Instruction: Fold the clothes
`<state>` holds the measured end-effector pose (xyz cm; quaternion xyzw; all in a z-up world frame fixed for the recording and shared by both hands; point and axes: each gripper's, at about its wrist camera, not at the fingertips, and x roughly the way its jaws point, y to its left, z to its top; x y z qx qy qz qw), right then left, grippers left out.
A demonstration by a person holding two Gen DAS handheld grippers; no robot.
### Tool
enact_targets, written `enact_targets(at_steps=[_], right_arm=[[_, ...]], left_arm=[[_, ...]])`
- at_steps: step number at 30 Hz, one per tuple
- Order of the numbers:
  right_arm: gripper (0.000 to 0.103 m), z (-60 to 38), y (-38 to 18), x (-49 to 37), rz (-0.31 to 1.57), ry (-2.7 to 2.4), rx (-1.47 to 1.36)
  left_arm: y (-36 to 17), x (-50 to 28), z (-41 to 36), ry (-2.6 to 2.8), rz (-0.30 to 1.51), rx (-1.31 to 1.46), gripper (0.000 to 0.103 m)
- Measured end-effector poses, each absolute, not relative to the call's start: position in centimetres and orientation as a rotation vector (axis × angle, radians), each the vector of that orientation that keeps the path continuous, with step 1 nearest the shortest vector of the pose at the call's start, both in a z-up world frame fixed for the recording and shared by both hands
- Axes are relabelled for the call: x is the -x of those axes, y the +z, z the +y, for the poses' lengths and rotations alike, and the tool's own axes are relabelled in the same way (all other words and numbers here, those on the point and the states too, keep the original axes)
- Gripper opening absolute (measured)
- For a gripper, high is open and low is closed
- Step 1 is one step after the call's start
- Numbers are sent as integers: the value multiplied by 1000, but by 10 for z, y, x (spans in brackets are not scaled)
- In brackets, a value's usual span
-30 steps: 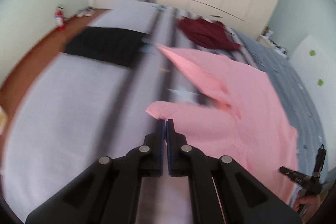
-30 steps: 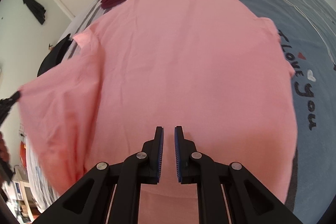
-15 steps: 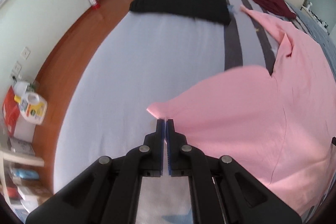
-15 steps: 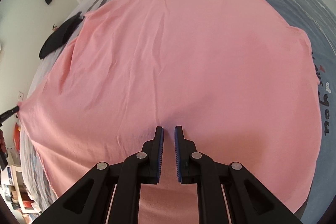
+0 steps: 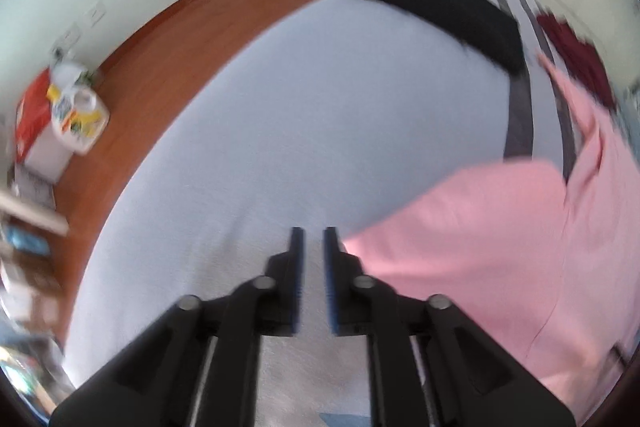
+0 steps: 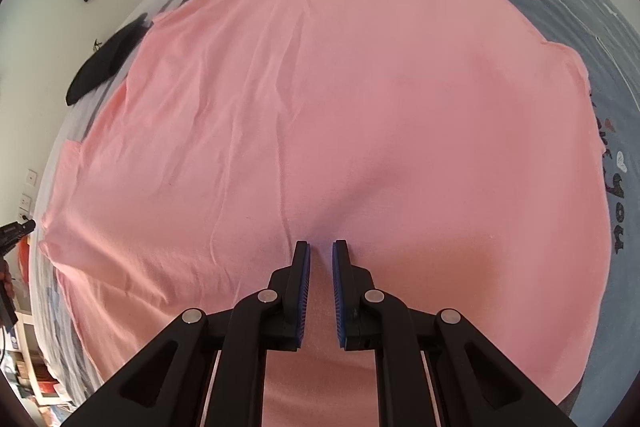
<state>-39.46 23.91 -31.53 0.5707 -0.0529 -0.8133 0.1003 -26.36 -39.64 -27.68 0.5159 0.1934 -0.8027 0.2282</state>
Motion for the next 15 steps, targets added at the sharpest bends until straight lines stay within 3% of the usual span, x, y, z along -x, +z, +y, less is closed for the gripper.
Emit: enact_targets(at_steps=[4,6,10,11,14,15], right_arm=[[11,235,-307,388,-160,-2404,-1663],[14,237,-304,382,-165,-2397,-1658],[15,242,-308,367,-169,-2379,-1696],[15,241,-309,364,-170,-2379,-1703],[15,243,-311,359,-173,-2386,-1720],[15,244,-311,359,-175,-2391,-1722]], left_arm=[[-281,264,-383,-2265,568,-1475,32],[-288,268,-375,-2277,556,-1499,51],[-307,282,-370,-2274,615,-1523,54],[-309,286,-368,-2287,602,-1527,53],[-314,304,-357,-2350,496,-1562,3],[-314,312,-354,-2371,443,-1572,3]])
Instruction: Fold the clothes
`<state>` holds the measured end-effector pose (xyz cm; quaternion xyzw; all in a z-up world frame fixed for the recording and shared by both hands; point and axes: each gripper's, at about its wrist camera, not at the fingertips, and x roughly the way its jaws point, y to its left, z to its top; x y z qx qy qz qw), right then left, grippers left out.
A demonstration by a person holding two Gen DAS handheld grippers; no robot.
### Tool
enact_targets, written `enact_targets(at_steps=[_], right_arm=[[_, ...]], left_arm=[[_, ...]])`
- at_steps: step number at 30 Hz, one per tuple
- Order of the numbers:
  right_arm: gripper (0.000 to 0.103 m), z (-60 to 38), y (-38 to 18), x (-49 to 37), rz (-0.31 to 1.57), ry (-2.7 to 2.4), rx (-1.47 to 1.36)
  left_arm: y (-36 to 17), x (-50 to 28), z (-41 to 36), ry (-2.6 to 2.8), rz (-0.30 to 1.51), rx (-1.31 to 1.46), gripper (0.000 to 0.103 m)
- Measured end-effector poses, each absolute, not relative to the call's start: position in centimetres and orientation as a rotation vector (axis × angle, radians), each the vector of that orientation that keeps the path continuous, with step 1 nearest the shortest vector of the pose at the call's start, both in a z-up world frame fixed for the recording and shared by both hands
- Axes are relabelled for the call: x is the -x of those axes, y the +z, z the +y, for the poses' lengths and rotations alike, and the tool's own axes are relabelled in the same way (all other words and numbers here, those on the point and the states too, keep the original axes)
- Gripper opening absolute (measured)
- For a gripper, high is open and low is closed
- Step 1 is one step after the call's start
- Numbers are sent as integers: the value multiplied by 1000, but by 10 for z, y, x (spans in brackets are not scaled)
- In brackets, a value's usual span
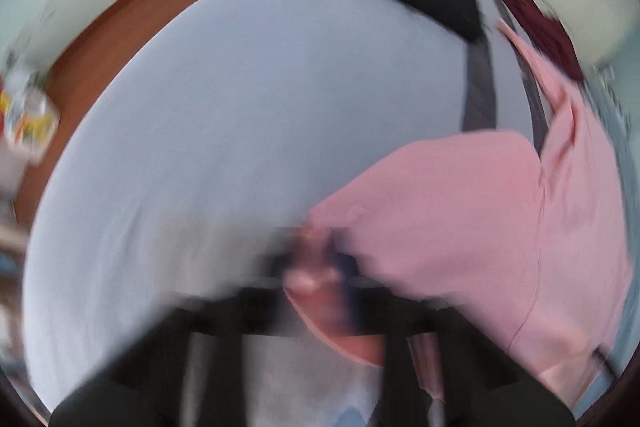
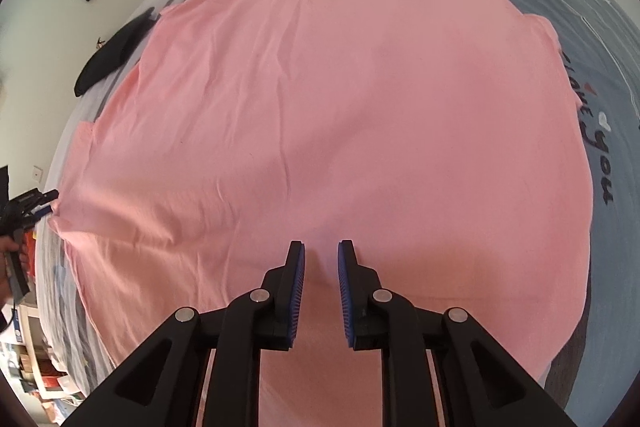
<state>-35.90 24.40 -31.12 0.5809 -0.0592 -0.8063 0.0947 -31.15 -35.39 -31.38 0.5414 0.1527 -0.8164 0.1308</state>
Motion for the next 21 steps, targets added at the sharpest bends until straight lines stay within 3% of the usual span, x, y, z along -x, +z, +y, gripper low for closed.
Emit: enact_targets(at_steps=[5,8,15,21], right_arm=[[15,242,-309,362,-171,-2412,-1721],[15,238,-312,363,-152,-2407,-1731],[15,235,-319,365,-156,-2407,-1746],[15,240,-310,365,-158,-2463,-1693]], left_arm=[[-291,335,-357,-2478,327,-1501,3],[-304,347,-361,-2465,286,-1565,4],[-312,336,-374,-2369,270,-1489,20],[-271,306,-338,-2366,145,-1354,20]])
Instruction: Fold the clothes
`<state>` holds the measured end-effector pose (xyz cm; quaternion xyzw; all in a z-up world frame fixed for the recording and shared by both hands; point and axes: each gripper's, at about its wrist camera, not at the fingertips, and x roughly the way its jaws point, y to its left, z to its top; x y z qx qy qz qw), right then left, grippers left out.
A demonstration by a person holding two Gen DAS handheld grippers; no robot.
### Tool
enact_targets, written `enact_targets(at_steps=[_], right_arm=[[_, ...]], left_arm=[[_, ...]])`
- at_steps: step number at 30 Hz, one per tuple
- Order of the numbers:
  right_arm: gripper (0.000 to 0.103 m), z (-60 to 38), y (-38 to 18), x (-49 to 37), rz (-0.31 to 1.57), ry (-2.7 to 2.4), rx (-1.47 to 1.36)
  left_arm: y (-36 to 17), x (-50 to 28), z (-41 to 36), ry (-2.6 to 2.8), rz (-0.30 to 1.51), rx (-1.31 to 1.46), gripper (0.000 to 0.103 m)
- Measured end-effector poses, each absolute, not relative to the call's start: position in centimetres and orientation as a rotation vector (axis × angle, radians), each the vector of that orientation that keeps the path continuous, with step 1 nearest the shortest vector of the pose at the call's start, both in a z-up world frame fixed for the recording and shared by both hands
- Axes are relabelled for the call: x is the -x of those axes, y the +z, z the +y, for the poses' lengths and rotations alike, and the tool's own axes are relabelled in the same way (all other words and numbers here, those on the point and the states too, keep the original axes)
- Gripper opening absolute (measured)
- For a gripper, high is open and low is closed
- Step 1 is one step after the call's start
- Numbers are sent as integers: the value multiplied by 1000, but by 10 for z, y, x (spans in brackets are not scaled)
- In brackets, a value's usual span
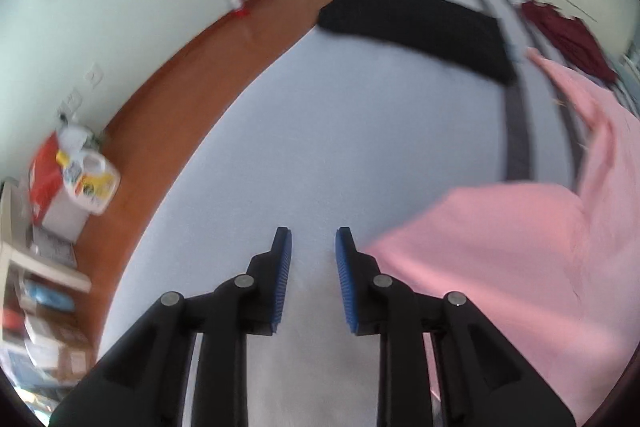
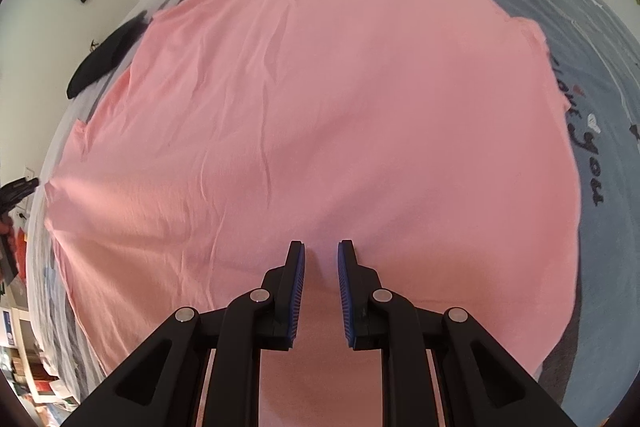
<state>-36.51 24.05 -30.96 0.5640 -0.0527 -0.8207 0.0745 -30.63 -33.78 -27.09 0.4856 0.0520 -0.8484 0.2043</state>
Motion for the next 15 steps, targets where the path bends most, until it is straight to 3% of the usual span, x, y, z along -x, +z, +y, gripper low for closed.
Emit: enact_targets(at_steps=[4,9,12,15], right_arm=[[17,258,-297,364,-177,-2532,-1657],[31,307,-284,366,-193,-2645,-1647],[41,345,-283,373,-232,-2700,-1664],[42,374,-291,389,-299,-2704,-1677]], left_arm=[[-271,286,-259,-2533,53,-1491,20],[-297,266,-166,-2601,59,-1694,20],[-306,263,-147,-2563,115,-1711,20],[-310,267,-143,-2512,164,-1696,21]])
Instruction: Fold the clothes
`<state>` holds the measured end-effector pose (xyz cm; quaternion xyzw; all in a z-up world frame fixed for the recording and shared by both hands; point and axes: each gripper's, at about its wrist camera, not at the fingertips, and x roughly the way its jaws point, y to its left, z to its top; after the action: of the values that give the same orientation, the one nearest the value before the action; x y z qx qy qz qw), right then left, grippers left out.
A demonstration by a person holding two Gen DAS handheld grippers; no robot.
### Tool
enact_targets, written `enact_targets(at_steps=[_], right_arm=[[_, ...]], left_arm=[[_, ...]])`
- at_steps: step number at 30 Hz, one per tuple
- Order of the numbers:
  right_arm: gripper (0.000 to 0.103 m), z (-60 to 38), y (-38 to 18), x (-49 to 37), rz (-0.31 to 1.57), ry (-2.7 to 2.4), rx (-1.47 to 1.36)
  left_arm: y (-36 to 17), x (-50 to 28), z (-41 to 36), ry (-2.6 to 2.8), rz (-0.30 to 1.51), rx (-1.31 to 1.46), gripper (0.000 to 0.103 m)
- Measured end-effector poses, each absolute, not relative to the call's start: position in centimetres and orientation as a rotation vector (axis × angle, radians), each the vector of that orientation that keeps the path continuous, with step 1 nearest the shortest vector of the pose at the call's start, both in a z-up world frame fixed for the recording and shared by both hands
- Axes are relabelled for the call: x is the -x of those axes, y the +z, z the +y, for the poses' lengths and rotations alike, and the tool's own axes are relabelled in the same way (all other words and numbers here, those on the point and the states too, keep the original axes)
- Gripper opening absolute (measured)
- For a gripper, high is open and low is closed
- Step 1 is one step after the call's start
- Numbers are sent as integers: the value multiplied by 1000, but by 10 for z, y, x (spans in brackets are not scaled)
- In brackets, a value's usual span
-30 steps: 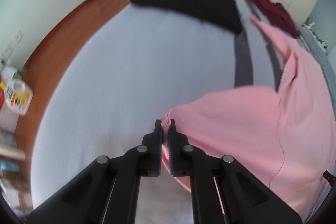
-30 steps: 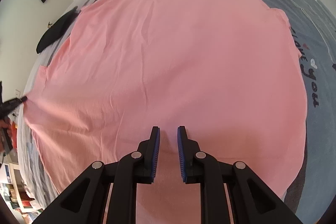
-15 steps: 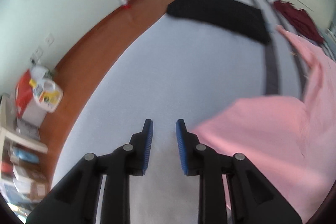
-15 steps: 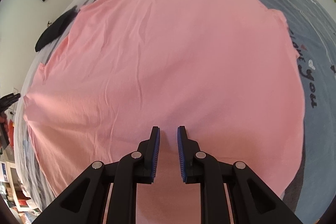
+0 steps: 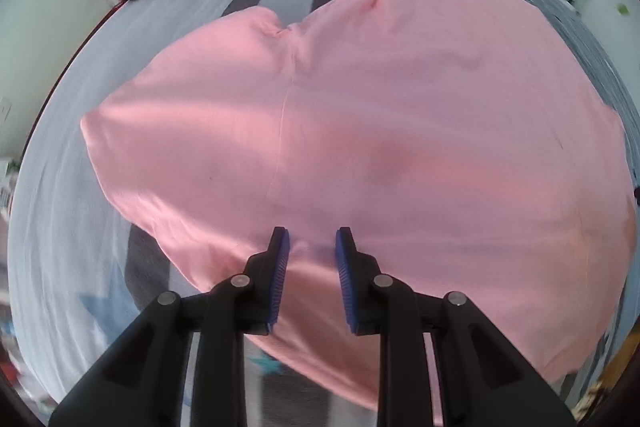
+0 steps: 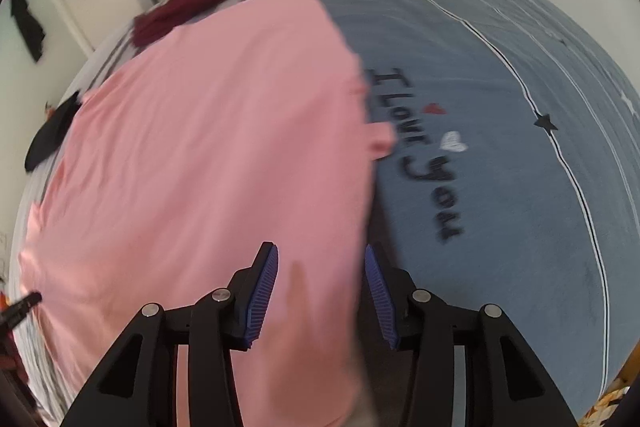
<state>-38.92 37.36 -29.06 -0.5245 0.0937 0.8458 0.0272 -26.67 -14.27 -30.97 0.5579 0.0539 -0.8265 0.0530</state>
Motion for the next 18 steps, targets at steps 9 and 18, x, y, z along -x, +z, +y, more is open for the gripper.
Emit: enact_targets(at_steps=[9,18], right_arm=[[43,437,-311,431,639,2570,1582],[42,438,-316,454,464,2626,1604]], left_arm=[[-316,274,-148,-2463,202,-1729,23],[-320,276,-134,-2435,168,-1710,24]])
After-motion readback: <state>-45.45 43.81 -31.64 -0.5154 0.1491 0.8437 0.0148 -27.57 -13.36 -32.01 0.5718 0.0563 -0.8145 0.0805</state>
